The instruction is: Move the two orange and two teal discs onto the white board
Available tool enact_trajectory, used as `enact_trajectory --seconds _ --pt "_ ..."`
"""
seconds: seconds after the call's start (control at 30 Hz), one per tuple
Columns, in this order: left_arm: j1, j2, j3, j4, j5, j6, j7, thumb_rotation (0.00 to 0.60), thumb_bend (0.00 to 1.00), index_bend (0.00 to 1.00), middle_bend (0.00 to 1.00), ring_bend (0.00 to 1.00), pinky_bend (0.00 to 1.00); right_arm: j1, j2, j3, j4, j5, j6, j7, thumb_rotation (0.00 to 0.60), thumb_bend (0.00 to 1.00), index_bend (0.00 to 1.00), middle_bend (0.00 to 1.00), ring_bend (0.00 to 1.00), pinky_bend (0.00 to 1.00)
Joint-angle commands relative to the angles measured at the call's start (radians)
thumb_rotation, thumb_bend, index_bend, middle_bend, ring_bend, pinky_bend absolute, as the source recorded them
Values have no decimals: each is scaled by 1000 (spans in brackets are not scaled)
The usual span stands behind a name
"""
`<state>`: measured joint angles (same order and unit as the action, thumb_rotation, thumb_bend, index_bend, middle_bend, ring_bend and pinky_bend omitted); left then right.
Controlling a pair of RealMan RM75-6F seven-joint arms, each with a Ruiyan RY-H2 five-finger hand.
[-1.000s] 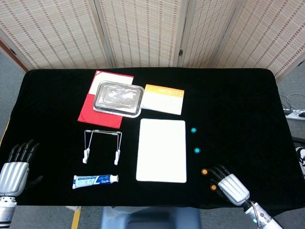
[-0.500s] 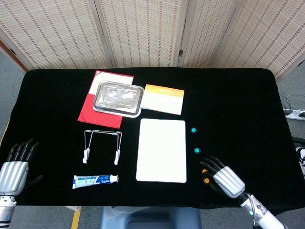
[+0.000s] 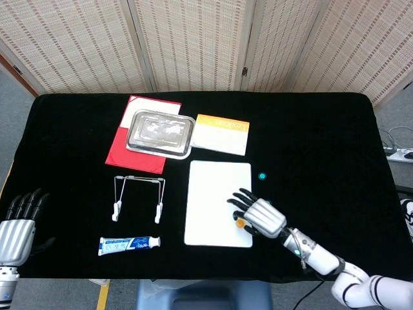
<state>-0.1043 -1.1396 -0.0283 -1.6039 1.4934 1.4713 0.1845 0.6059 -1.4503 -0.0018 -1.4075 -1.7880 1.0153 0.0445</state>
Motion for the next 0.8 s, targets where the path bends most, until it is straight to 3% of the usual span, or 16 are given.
enact_trajectory --seconds 0.03,0.17,0.33,0.5,0.6,0.8 --pt "-1 0 -1 3 -2 -2 -2 600 146 3 0 5 0 51 -58 31 4 33 -62 -40 600 448 521 157 55 0" --pt "-1 1 -2 8 -3 -3 -7 600 146 3 0 5 0 87 -97 35 6 49 -105 -65 600 448 496 153 49 0" --pt "-5 -5 -2 18 -4 -10 -12 600 146 4 0 5 0 106 -101 25 -19 69 -135 -118 600 448 270 133 24 0" --pt "-10 -12 -3 28 1 -14 -20 600 146 3 0 5 0 71 -59 14 -51 100 -88 -154 600 448 117 117 20 0" --pt "-12 -13 -4 32 6 -13 -26 600 145 3 0 5 0 26 -25 -7 -56 100 -17 -151 600 448 121 117 28 0" --pt "-17 -17 -3 32 14 -15 -26 600 146 3 0 5 0 -73 41 -90 -34 98 83 -99 600 448 315 134 30 0"
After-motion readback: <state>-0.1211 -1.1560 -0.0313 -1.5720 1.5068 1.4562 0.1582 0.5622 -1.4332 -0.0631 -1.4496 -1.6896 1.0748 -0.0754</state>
